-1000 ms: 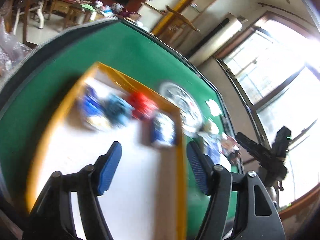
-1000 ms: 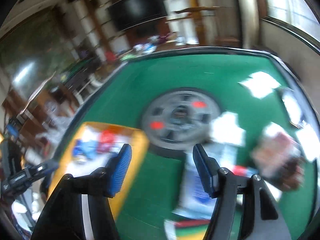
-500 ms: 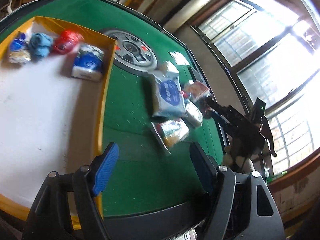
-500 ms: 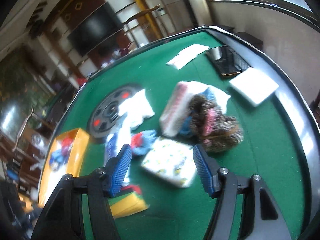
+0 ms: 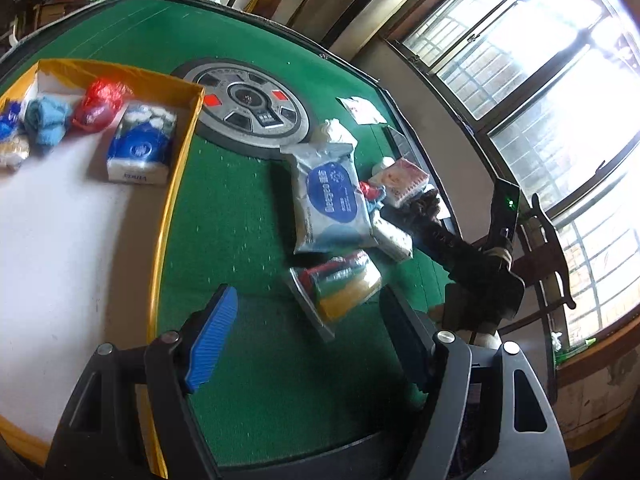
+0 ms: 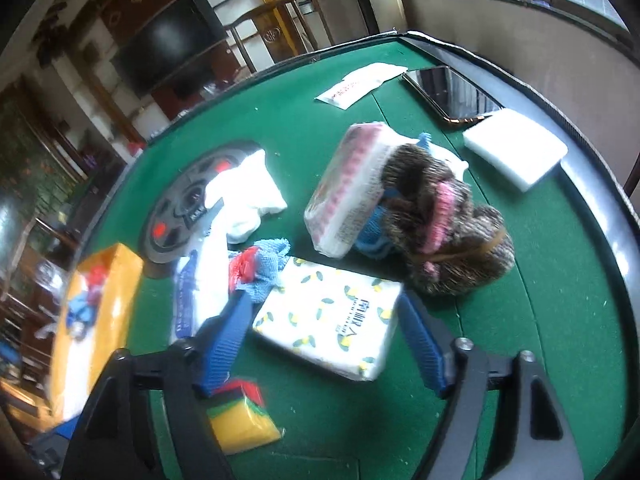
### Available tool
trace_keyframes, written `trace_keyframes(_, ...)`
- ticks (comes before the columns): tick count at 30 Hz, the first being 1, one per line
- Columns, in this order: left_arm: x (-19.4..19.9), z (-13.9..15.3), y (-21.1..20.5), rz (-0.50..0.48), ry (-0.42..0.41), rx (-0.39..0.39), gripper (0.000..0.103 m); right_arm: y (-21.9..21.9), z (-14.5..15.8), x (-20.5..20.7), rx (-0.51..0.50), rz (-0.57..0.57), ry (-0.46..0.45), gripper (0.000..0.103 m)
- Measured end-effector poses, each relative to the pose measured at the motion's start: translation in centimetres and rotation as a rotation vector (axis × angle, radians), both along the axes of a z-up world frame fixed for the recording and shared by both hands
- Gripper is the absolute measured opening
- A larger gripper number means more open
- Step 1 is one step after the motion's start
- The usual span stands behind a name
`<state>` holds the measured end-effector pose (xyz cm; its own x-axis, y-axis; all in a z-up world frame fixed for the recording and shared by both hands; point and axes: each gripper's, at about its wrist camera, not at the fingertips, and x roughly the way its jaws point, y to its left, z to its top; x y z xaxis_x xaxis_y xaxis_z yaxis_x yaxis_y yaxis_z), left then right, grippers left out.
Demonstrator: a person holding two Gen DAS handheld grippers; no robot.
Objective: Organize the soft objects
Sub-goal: 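Grasp Deegeo wipes pack with left gripper while right gripper grasps lemon-print tissue pack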
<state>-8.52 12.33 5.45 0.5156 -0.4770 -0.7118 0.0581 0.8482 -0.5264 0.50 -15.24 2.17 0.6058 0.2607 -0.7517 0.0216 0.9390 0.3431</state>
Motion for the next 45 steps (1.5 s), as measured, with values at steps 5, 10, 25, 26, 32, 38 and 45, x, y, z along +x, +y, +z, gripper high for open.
trace_keyframes(5,2.9,-0.2,-1.1,0.011,0.029,0.017,0.073,1.4,-1.0,0.6,-0.102,-0.009,0.024,0.075)
trace_keyframes(10,6.1,-0.8,-2.8,0.026,0.040,0.037,0.073,-0.4,-1.1,-0.3,-0.050,-0.036,-0.023,0.052)
trace_keyframes(25,13.8,-4.8,-8.1,0.013,0.080,0.150,0.081,-2.2,-0.9,-0.7,0.017,-0.066,-0.023,0.052)
trace_keyframes(26,13.9,-4.8,-8.7,0.002,0.071,0.188,0.082,-2.1,-0.9,-0.6,0.017,-0.066,-0.026,0.052)
trace_keyframes(32,13.9,-4.7,-9.8,-0.071,0.002,0.275,0.075,-2.0,-0.8,-0.5,0.014,-0.064,-0.026,0.052)
trace_keyframes(38,12.5,-3.7,-8.3,-0.117,-0.006,0.247,0.062,-0.9,-0.8,-0.3,-0.034,-0.031,-0.031,0.068)
trace_keyframes(45,7.7,0.7,-2.8,-0.070,-0.074,0.071,0.062,0.3,-0.7,-0.3,-0.087,0.009,-0.048,0.059)
